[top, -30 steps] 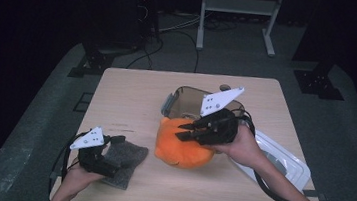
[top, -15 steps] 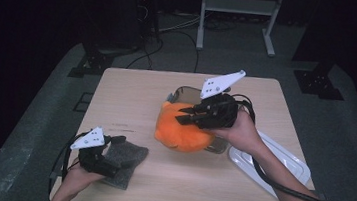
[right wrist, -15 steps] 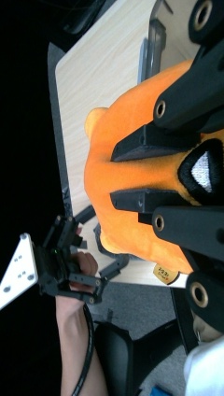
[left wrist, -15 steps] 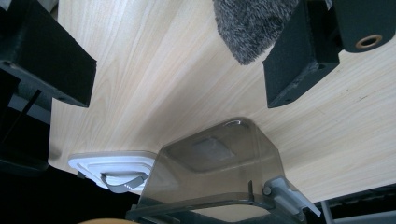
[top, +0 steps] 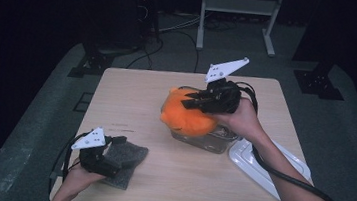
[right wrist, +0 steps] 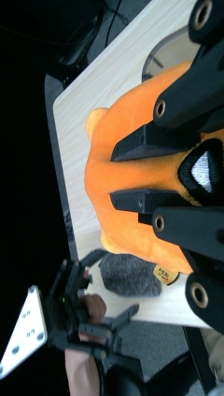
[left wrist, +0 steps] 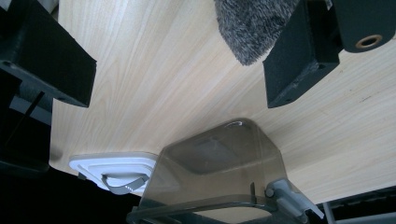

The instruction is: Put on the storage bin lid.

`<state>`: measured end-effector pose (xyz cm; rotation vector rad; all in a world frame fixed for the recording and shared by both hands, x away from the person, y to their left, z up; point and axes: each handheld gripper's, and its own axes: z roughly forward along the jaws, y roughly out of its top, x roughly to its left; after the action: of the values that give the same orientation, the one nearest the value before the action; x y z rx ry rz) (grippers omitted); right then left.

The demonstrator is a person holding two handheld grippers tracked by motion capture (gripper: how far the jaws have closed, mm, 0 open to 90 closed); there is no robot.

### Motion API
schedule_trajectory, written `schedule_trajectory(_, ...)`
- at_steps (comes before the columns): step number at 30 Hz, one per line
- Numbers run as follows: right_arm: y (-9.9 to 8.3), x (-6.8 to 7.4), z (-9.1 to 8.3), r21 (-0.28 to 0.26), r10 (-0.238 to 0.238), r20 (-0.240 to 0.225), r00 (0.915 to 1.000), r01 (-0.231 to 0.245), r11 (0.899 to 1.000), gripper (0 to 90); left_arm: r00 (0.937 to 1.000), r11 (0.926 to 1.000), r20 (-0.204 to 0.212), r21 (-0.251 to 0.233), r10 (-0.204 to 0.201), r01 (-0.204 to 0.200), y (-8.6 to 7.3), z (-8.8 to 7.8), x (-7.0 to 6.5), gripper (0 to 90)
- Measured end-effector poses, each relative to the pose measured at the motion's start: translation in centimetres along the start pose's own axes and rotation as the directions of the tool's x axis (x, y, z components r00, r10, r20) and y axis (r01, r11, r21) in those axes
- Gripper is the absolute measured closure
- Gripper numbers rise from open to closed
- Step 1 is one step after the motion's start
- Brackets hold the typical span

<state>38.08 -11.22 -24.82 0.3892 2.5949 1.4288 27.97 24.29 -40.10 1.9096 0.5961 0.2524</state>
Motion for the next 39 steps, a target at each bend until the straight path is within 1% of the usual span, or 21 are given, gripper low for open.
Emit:
schedule_trajectory(9, -0.8, -2.4, 0.3, -0.002, 0.041, 0.048, 0.998, -0.041, 0.999, 75.3, 1.0, 1.0, 0.001, -0.003, 0.003, -0.003, 0.0, 0.0, 0.0, 8.7)
schedule_trajectory(12, -1.3, -3.3, 0.5, -0.001, 0.066, 0.065, 0.9957, -0.066, 0.998, 75.0, 1.0, 1.0, 0.002, -0.001, 0.003, -0.003, -0.1, 0.1, -0.1, 8.7)
schedule_trajectory(16, -2.0, -4.3, 0.8, -0.004, 0.1, 0.068, 0.9927, -0.1, 0.995, 75.0, 1.0, 1.0, 0.004, -0.001, 0.0, 0.0, -0.1, 0.1, -0.1, 8.7)
schedule_trajectory(29, -3.4, -6.0, 1.9, 0.037, 0.123, 0.093, 0.9881, -0.127, 0.991, 74.9, 0.9999, 1.0, 0.015, 0.0, 0.006, -0.006, -0.1, 0.2, -0.1, 8.6)
schedule_trajectory(39, -4.9, -7.4, 2.9, 0.067, 0.157, 0.101, 0.9825, -0.164, 0.984, 74.8, 0.9998, 1.0, 0.018, -0.004, 0.006, -0.006, -0.1, 0.2, -0.1, 8.6)
